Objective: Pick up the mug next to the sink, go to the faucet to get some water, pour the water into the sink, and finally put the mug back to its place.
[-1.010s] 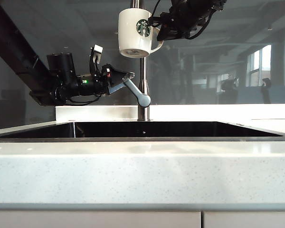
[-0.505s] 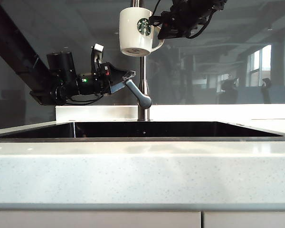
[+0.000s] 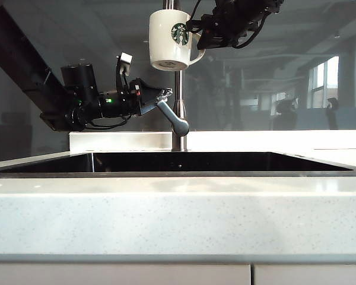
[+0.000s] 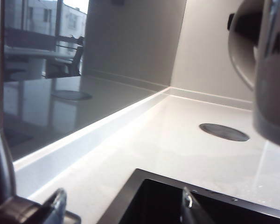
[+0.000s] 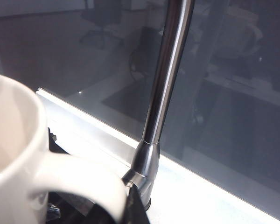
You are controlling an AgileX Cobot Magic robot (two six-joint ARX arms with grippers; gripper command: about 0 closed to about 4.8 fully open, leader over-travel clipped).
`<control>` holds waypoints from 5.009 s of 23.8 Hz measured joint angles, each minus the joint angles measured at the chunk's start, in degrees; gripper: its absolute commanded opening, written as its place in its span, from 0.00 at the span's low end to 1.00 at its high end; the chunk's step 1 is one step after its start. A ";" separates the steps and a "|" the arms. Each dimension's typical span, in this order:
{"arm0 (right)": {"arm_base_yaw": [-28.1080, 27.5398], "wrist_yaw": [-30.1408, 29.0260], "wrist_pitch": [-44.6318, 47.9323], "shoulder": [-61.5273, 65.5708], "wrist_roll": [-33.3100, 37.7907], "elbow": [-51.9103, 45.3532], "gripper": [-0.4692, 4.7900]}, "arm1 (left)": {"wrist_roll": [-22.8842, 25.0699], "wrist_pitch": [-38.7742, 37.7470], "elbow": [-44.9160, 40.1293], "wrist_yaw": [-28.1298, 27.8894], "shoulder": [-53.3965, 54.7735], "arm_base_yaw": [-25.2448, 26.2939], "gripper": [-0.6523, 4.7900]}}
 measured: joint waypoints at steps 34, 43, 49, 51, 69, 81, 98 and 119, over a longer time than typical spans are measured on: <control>0.00 0.04 -0.81 -0.02 -0.37 -0.02 0.08 | 11.39 -7.28 0.02 -8.35 0.00 1.20 0.69; 0.00 0.04 -0.87 -0.02 -0.42 -0.02 0.08 | 14.40 -7.63 0.02 -10.40 -0.02 1.09 0.69; 0.00 0.04 -1.20 -0.02 -0.46 -0.07 0.08 | 19.61 -8.85 0.02 -16.52 -0.11 0.61 0.69; 0.00 0.04 -1.22 -0.02 -0.48 -0.07 0.08 | 20.70 -9.01 0.04 -19.32 -0.15 0.57 0.69; -0.24 1.66 -2.19 -0.11 -4.02 -0.09 0.08 | -2.60 1.14 0.13 3.15 -0.44 4.15 0.69; -1.86 17.20 -11.76 -5.84 -24.96 -0.11 0.08 | -24.65 25.66 0.15 13.40 -1.49 8.11 0.11; 1.64 29.35 -15.41 -7.19 -61.29 -0.13 0.08 | -29.03 25.86 0.15 14.25 -10.29 7.80 0.11; 3.37 24.06 -13.68 -12.20 -82.93 -0.13 0.08 | -32.17 24.06 0.13 14.93 -15.06 7.91 0.11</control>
